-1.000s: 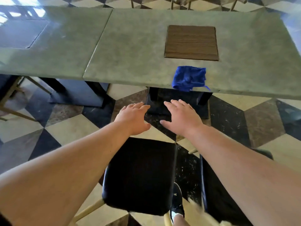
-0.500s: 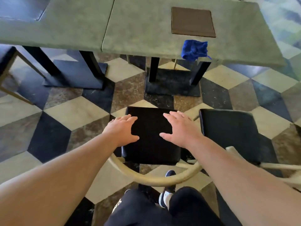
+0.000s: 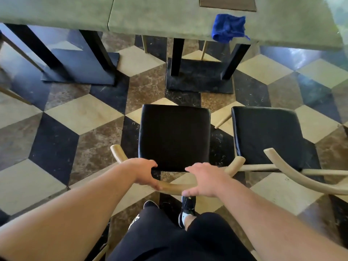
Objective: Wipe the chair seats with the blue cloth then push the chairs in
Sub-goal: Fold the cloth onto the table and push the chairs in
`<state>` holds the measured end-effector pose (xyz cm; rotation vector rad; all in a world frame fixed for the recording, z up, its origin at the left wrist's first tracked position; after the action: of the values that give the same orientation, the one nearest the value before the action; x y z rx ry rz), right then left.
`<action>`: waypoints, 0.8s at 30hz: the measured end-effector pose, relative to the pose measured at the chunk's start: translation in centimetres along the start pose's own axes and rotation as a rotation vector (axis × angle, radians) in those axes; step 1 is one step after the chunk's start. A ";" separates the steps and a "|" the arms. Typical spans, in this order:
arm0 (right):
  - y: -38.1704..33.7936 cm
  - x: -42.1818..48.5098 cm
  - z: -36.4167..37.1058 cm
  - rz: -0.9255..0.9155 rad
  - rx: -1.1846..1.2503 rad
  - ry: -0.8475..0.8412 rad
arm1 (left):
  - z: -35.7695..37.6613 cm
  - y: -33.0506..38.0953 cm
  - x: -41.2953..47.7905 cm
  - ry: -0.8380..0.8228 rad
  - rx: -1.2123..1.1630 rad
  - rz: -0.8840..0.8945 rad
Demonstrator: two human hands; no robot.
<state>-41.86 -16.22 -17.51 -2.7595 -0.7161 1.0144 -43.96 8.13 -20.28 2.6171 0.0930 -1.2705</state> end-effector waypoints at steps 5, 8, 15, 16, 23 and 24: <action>1.0 -0.5 2.7 -0.027 -0.132 -0.083 | 1.7 0.9 1.1 -0.063 0.267 0.100; 1.1 0.0 3.0 -0.073 -0.233 -0.056 | 2.5 1.4 1.2 -0.046 0.434 0.216; 2.1 1.2 1.3 -0.115 -0.272 0.034 | 1.5 1.7 2.6 0.020 0.433 0.261; 2.4 1.7 0.6 -0.118 -0.276 0.048 | 0.9 1.8 3.1 0.031 0.432 0.258; 4.6 6.5 -3.6 -0.138 -0.313 0.135 | -4.3 2.2 7.5 0.084 0.370 0.205; 5.0 7.4 -3.9 -0.143 -0.314 0.150 | -4.9 2.2 8.2 0.087 0.371 0.200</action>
<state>-32.48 -16.98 -20.09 -2.9463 -1.1149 0.7106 -34.76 6.84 -23.35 2.8951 -0.4184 -1.2005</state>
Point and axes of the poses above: each hand's wrist, its own x-axis towards the middle knuckle, its own z-axis out of the palm, y = z × x, the point moved 4 cm from there along x, towards the middle knuckle, and after that the axes turned 13 degrees about y, right-handed, at the moved point
